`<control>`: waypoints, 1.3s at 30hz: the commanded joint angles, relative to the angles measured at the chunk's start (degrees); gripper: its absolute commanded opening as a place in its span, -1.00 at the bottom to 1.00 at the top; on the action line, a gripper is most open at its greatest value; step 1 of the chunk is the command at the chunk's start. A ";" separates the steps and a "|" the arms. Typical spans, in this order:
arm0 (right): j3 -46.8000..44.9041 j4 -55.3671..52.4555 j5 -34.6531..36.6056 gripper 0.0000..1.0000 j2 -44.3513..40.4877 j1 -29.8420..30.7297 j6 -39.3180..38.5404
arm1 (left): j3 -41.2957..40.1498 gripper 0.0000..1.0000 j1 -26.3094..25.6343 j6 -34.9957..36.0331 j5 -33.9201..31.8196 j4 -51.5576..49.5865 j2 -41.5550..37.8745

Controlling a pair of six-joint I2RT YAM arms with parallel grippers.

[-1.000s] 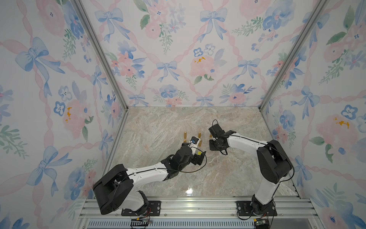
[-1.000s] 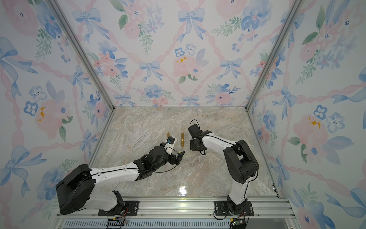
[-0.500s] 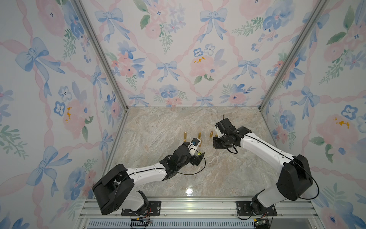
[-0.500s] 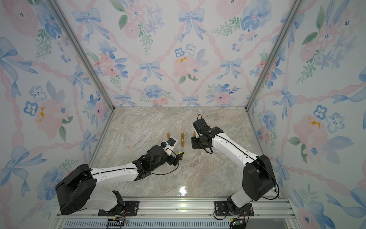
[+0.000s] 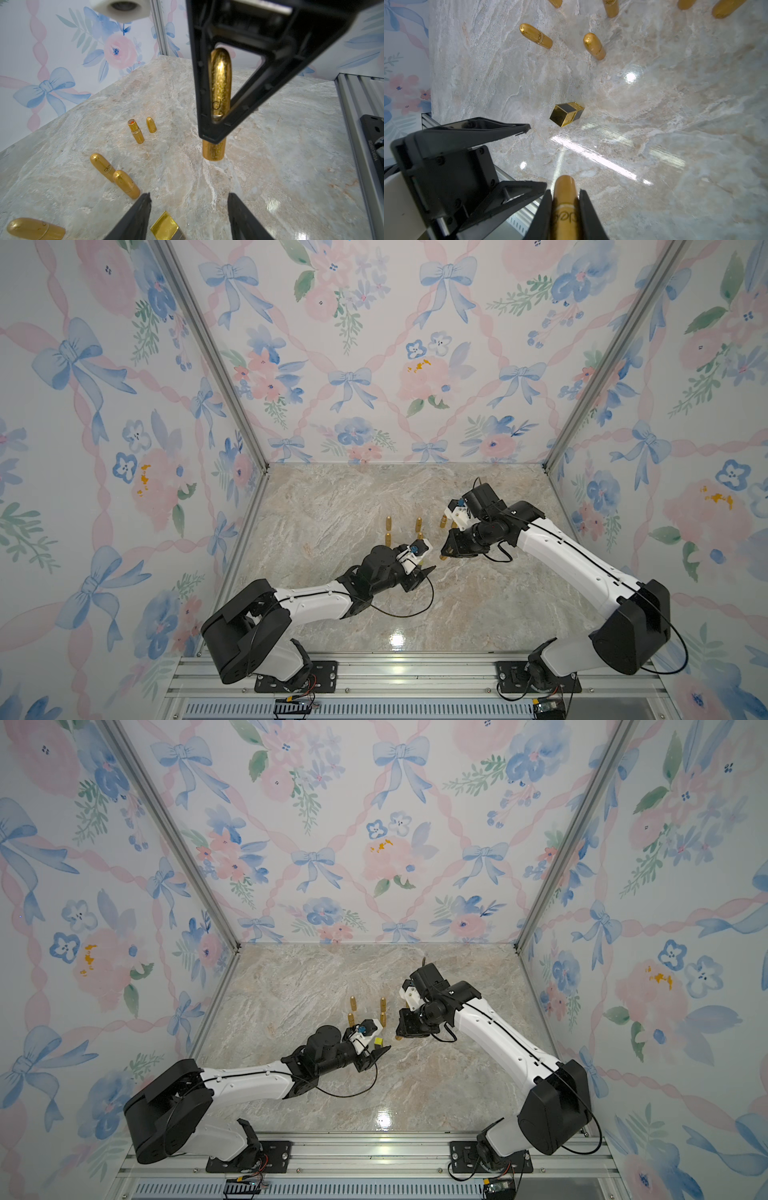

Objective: Open the lipstick cap
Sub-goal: Pick up the lipstick at the center of the board.

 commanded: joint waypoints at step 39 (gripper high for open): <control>-0.75 2.94 -5.47 -0.41 -1.39 0.34 0.75 | 3.92 -1.00 -0.21 -4.26 3.68 6.15 4.28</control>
